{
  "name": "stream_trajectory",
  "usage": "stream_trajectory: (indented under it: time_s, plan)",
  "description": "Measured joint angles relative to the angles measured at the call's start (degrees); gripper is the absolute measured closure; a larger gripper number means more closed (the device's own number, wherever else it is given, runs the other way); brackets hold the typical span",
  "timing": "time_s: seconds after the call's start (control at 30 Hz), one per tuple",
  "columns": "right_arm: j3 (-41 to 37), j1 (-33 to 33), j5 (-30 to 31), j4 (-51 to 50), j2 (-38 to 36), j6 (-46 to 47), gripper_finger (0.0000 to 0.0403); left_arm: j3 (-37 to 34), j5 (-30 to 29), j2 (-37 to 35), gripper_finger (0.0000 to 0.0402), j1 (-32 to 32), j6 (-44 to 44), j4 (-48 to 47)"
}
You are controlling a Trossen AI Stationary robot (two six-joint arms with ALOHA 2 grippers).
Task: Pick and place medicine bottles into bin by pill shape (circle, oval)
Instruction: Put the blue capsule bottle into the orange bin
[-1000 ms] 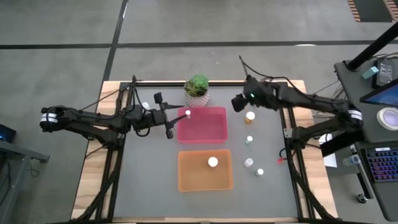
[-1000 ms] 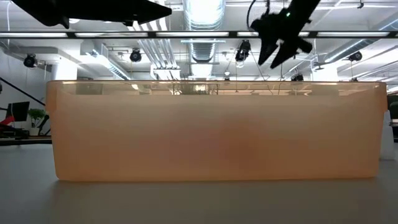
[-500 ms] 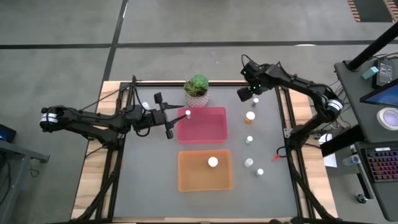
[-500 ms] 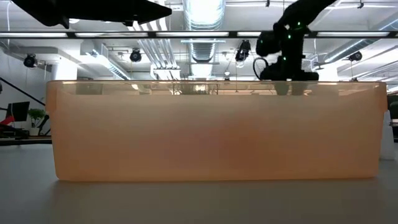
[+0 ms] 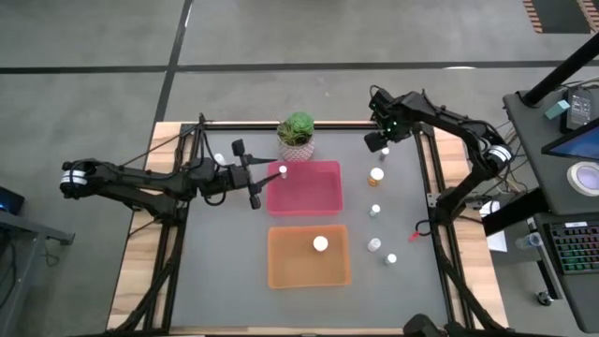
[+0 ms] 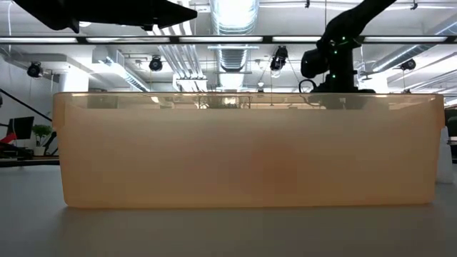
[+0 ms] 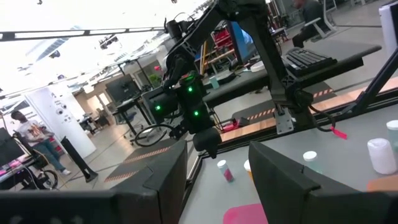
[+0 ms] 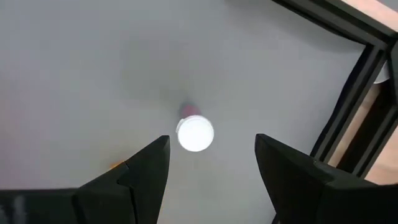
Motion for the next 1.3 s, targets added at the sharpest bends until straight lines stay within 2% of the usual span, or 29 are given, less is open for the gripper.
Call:
stream_trajectory:
  time_s: [0.37, 0.9, 1.3]
  plan:
    - [-2.1, 0.1, 0.0, 2.4, 0.0, 0.3, 0.0175, 0.0, 0.0, 0.0, 0.0244, 0.0, 0.0, 0.0]
    - [-10.3, 0.1, 0.0, 11.4, 0.1, 1.5, 0.0175, 0.0, 0.0, 0.0, 0.0244, 0.0, 0.0, 0.0]
    - [-13.0, 0.1, 0.0, 14.6, 0.0, 1.5, 0.0182, 0.0, 0.0, 0.0, 0.0244, 0.0, 0.2, 0.0]
